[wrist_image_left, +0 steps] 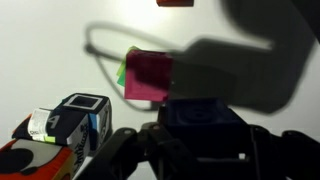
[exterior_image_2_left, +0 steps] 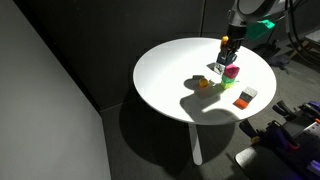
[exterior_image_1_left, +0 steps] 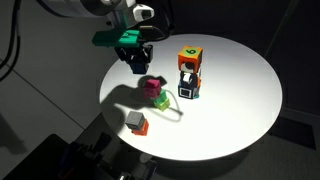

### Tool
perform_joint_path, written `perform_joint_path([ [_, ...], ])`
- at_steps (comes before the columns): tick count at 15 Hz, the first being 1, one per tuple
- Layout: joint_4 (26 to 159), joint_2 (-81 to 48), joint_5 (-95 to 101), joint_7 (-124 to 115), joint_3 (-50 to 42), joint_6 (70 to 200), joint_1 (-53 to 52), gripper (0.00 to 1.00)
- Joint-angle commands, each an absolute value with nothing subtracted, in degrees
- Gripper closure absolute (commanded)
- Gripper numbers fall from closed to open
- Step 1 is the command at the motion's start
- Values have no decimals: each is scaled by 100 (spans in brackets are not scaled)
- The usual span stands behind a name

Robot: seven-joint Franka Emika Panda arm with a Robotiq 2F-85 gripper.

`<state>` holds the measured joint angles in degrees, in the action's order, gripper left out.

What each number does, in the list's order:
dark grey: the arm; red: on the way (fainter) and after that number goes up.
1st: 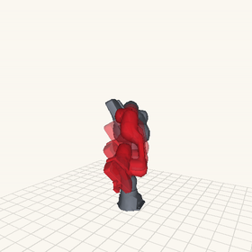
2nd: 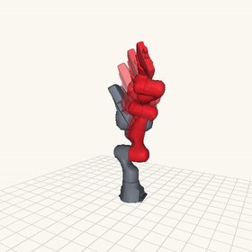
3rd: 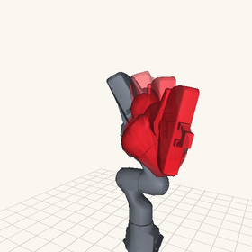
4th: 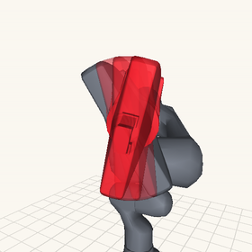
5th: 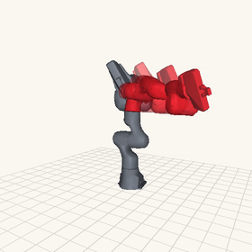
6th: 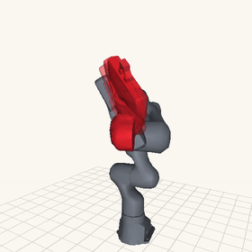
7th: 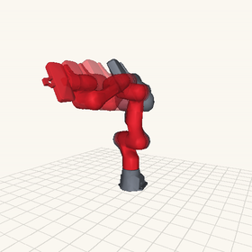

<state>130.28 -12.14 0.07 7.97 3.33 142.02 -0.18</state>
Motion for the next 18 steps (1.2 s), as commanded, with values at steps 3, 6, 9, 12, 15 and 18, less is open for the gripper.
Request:
perform_joint_path([
  [3,12729,-1374,-234,1019,510,14148,-117,68],
  [6,12523,-1558,-156,937,543,14110,-194,68],
  [9,12277,-1823,-45,839,546,14038,-291,68],
  [12,12036,-2115,41,780,537,13974,-382,68],
  [15,11801,-2415,51,766,541,13918,-439,68],
  [18,11586,-2691,90,698,518,13840,-507,68],
])
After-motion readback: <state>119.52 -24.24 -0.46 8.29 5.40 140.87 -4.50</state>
